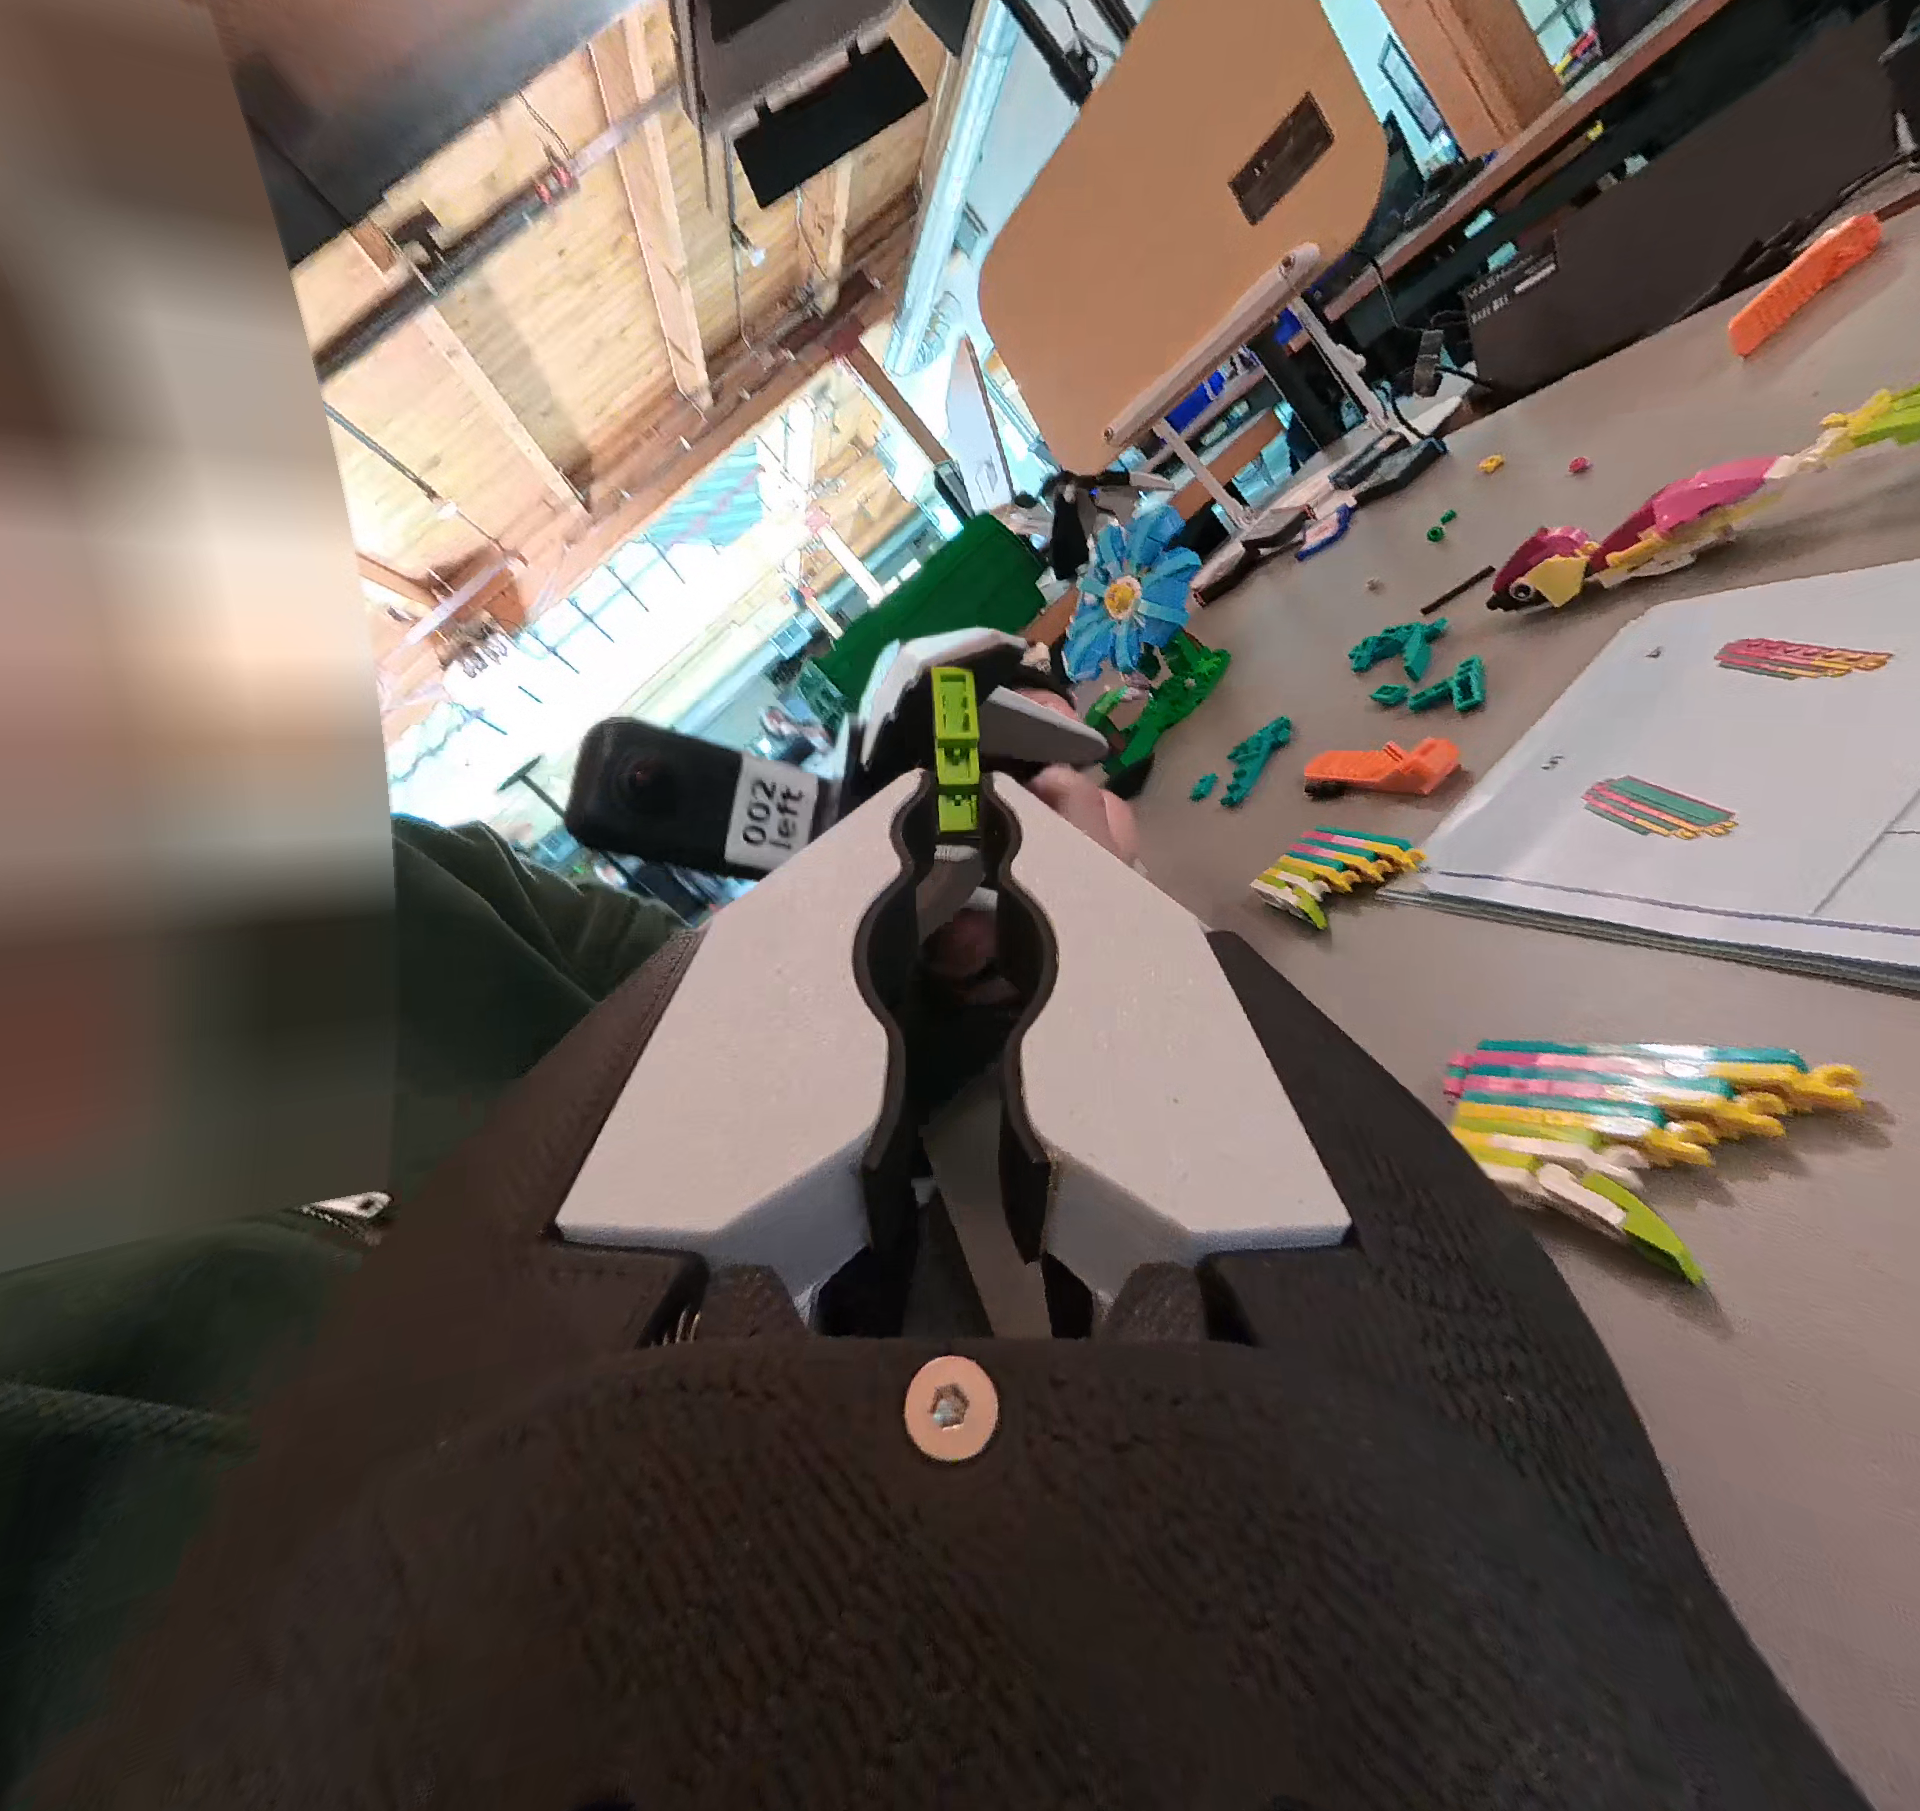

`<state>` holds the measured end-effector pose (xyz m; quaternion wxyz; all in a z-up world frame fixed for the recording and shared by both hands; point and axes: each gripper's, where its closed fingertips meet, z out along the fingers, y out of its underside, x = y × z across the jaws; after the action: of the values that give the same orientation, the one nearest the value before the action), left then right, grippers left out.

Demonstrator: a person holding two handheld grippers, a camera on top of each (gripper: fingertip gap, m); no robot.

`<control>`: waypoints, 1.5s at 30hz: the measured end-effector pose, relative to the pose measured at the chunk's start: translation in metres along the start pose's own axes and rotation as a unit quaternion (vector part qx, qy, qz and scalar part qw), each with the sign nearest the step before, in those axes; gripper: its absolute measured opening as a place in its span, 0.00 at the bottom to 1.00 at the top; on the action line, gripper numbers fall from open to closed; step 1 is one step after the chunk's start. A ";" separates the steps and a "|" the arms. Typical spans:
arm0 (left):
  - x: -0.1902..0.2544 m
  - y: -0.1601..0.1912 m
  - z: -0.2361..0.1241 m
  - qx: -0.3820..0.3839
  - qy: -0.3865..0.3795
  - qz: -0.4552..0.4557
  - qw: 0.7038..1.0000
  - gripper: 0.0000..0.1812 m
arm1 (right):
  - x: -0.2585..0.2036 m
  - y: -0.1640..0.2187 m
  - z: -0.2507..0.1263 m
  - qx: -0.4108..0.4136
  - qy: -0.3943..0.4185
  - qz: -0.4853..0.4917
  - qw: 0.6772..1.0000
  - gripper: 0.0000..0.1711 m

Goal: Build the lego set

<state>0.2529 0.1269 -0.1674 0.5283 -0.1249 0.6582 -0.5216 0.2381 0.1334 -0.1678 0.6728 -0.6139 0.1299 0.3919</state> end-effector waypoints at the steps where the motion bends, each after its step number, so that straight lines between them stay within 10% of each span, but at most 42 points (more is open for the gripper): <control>1: 0.002 0.003 0.001 -0.008 0.012 0.000 1.000 0.18 | 0.003 0.002 -0.002 -0.017 0.012 -0.012 1.000 0.04; 6: 0.027 -0.001 -0.004 0.017 0.138 -0.041 0.989 0.18 | 0.016 0.013 -0.021 -0.098 0.050 -0.020 0.994 0.17; 16: 0.062 0.001 -0.009 0.013 0.270 -0.129 0.954 0.18 | -0.007 0.039 -0.017 -0.143 -0.057 0.120 0.981 0.10; 26: 0.029 0.011 0.008 -0.015 0.100 -0.075 0.992 0.27 | 0.005 0.000 -0.014 0.004 -0.014 0.069 0.998 0.04; 34: 0.000 0.002 0.001 0.001 -0.005 -0.021 1.000 0.07 | -0.003 -0.009 -0.009 0.042 -0.030 0.043 0.998 0.04; 45: 0.010 0.008 0.004 -0.018 0.053 -0.047 0.997 0.00 | 0.011 -0.002 -0.025 -0.013 0.031 -0.023 0.999 0.10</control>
<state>0.2553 0.1214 -0.1790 0.4655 -0.1374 0.6875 -0.5401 0.2546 0.1146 -0.1784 0.6691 -0.6374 0.1308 0.3590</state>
